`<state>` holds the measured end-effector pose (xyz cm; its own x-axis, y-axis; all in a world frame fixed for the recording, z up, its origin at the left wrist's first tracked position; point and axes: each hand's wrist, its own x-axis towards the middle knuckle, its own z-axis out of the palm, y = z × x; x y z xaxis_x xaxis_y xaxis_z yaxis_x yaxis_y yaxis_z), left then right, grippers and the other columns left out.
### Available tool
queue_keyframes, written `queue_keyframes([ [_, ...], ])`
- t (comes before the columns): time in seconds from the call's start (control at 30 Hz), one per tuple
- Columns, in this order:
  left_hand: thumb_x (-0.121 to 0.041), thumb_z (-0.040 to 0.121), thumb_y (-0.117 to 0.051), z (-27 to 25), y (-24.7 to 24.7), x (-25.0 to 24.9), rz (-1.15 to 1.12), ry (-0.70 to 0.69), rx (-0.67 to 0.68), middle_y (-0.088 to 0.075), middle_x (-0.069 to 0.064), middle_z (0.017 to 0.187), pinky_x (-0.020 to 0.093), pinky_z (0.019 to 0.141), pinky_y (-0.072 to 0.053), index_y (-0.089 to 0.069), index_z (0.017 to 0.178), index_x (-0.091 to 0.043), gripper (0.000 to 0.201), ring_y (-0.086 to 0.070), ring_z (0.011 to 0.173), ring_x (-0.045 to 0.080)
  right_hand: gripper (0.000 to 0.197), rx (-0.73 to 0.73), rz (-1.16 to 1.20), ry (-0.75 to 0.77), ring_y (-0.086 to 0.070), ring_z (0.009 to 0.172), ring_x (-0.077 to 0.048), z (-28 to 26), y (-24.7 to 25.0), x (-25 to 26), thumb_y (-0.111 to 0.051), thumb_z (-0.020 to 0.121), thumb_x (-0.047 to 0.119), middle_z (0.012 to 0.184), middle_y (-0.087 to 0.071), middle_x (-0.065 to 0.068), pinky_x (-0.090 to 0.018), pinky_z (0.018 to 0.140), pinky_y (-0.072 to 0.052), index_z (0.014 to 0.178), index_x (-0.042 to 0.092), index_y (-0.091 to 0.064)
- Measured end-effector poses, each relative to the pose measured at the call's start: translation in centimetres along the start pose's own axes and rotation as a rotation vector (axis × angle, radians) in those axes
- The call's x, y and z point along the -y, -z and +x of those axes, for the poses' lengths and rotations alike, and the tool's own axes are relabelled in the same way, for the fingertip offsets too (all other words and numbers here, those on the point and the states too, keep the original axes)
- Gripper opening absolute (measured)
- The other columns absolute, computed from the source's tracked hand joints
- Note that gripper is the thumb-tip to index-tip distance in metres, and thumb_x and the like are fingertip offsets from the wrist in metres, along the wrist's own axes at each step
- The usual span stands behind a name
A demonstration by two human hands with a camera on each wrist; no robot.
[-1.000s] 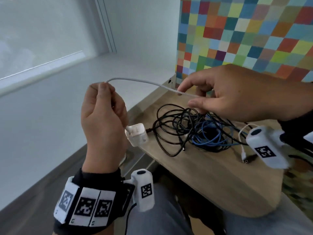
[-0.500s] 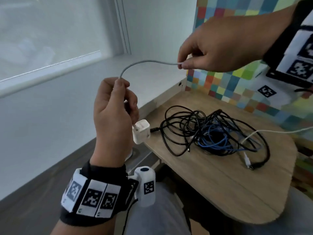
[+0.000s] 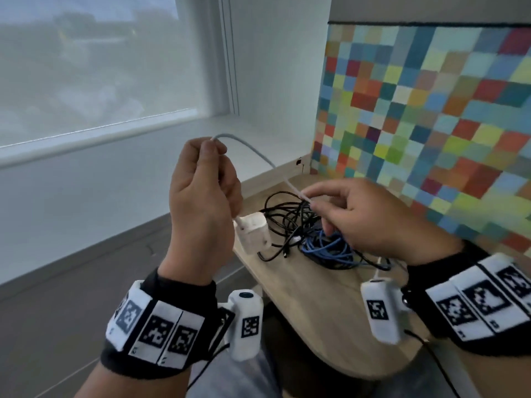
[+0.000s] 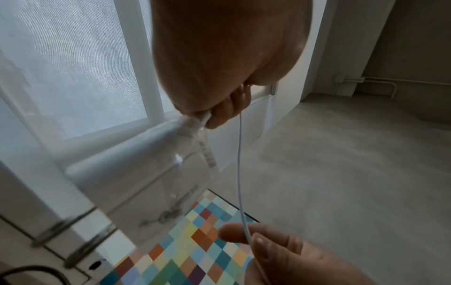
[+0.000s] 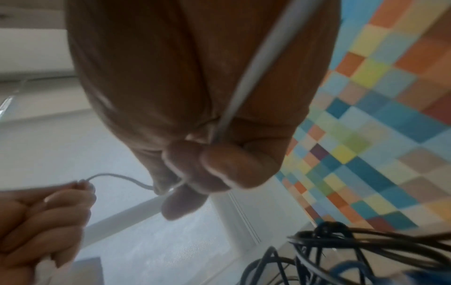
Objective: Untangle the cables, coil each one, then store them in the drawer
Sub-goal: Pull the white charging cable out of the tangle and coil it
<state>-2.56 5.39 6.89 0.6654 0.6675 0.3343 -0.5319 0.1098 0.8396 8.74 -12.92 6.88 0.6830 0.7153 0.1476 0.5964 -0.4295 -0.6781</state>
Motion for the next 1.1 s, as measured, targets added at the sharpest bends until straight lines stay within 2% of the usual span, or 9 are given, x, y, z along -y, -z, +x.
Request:
queue_keyframes([
  [0.17,-0.017,0.111,-0.037,-1.1,-0.8,-0.2,0.015,0.073,0.018,-0.031,-0.002,0.056,0.023,0.042,-0.014,-0.051,0.088,-0.015,0.027,-0.018,0.045,0.012,0.011,-0.322,0.029,0.065,-0.053,0.056,-0.007,-3.3,1.1,-2.5,-0.066,0.099,0.031,0.065,-0.064,0.004,-0.033,0.055,-0.045,0.094,0.038,-0.074],
  [0.3,-0.017,0.111,-0.038,-1.8,-1.8,-0.7,0.112,0.037,0.104,-0.035,0.0,0.056,0.025,0.043,-0.016,-0.053,0.091,-0.015,0.025,-0.021,0.046,0.013,0.02,-0.291,-0.039,0.045,-0.06,0.061,-0.011,-4.8,-0.2,-2.7,-0.058,0.103,0.028,0.07,-0.068,0.008,-0.037,0.054,-0.051,0.107,0.041,-0.072],
  [0.37,-0.015,0.111,-0.037,-1.8,-2.5,-1.2,0.165,0.006,0.139,-0.037,-0.001,0.056,0.024,0.042,-0.018,-0.053,0.091,-0.015,0.026,-0.022,0.046,0.013,0.03,-0.212,-0.013,0.01,-0.057,0.052,-0.005,-5.0,-0.8,-2.7,-0.053,0.105,0.022,0.07,-0.068,0.013,-0.02,0.045,-0.04,0.118,0.042,-0.071],
  [0.47,-0.014,0.111,-0.037,-1.3,-3.9,-2.0,0.257,-0.016,0.19,-0.038,-0.002,0.055,0.023,0.043,-0.02,-0.052,0.09,-0.015,0.026,-0.024,0.045,0.013,0.037,-0.152,0.081,-0.013,-0.056,0.06,0.014,-4.7,-1.3,-2.5,-0.054,0.106,0.016,0.085,-0.065,0.022,-0.007,0.052,-0.04,0.13,0.04,-0.068],
  [0.6,-0.016,0.11,-0.039,0.6,-7.0,-3.0,0.342,0.0,0.243,-0.04,-0.001,0.055,0.024,0.045,-0.021,-0.054,0.09,-0.015,0.025,-0.025,0.046,0.013,0.038,-0.184,0.208,-0.028,-0.055,0.056,0.01,-3.6,-0.7,-3.0,-0.057,0.105,0.015,0.076,-0.066,0.01,-0.008,0.05,-0.039,0.133,0.038,-0.068],
  [0.83,-0.021,0.111,-0.039,3.4,-13.3,-1.9,0.251,0.099,0.282,-0.044,-0.001,0.058,0.024,0.043,-0.024,-0.057,0.097,-0.012,0.024,-0.029,0.045,0.011,0.043,-0.27,0.166,-0.079,-0.049,0.06,0.009,-2.7,2.0,-4.5,-0.045,0.109,0.019,0.078,-0.051,0.028,-0.007,0.059,-0.034,0.138,0.046,-0.06],
  [0.97,-0.019,0.109,-0.04,2.4,-14.6,-0.2,0.017,0.171,0.325,-0.04,0.002,0.061,0.025,0.042,-0.02,-0.063,0.104,-0.012,0.024,-0.024,0.046,0.014,0.035,-0.353,0.293,-0.133,-0.053,0.052,0.003,-3.9,2.7,-6.2,-0.05,0.108,0.017,0.076,-0.067,0.007,-0.013,0.049,-0.039,0.124,0.042,-0.069],
  [1.03,-0.019,0.109,-0.041,1.6,-13.9,0.3,-0.059,0.175,0.319,-0.037,0.001,0.06,0.024,0.041,-0.017,-0.065,0.106,-0.013,0.025,-0.021,0.045,0.013,0.019,-0.385,0.3,-0.18,-0.055,0.051,0.0,-4.6,2.8,-6.9,-0.054,0.107,0.023,0.072,-0.069,-0.001,-0.02,0.05,-0.043,0.106,0.033,-0.07],
  [1.1,-0.023,0.108,-0.044,1.0,-12.4,0.5,-0.12,0.184,0.281,-0.031,-0.001,0.059,0.025,0.041,-0.014,-0.066,0.104,-0.015,0.024,-0.019,0.045,0.011,0.019,-0.414,0.3,-0.219,-0.055,0.052,-0.002,-5.4,2.9,-7.2,-0.055,0.106,0.029,0.067,-0.069,-0.001,-0.028,0.055,-0.047,0.09,0.029,-0.065],
])
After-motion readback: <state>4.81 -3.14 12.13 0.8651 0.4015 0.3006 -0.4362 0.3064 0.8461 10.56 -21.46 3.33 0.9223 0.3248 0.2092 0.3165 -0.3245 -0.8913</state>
